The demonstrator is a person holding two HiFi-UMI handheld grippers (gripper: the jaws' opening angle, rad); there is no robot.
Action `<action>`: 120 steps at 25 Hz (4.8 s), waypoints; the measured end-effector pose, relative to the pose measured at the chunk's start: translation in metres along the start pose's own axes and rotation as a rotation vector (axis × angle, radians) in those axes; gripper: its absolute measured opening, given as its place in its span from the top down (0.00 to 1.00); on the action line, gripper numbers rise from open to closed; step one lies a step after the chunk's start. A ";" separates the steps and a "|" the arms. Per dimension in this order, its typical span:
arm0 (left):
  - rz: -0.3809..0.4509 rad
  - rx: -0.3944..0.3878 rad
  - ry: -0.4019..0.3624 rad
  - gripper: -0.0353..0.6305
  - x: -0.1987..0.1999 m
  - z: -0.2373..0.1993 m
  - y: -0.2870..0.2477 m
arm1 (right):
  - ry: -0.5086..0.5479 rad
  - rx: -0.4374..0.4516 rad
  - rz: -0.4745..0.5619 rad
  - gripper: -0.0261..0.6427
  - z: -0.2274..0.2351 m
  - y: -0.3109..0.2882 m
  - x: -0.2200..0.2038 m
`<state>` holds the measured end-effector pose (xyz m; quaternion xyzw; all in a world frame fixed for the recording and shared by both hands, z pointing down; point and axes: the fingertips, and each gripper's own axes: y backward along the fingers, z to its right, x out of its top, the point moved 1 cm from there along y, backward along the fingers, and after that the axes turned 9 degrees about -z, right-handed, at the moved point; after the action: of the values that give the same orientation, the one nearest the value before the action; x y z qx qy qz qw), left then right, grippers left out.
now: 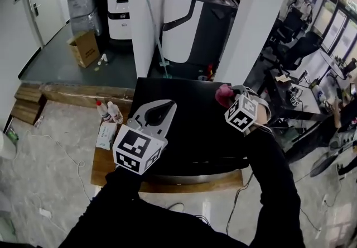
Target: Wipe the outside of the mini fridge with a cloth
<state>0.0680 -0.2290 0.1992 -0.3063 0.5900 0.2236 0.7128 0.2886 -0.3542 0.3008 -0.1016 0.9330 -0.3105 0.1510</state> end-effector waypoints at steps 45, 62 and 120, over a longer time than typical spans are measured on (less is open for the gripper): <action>-0.015 -0.179 0.063 0.94 -0.093 -0.048 0.187 | 0.172 0.120 0.164 0.89 -0.250 0.168 0.270; -0.063 -0.115 0.072 0.94 -0.057 0.073 0.089 | 0.139 0.157 0.181 0.89 -0.196 0.167 0.106; 0.085 0.120 0.136 0.94 -0.171 0.099 0.256 | -0.066 -0.269 0.577 0.88 -0.323 0.278 0.145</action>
<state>-0.0710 0.0298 0.3336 -0.2523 0.6616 0.1968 0.6782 0.0149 0.0006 0.3459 0.1383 0.9506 -0.1252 0.2482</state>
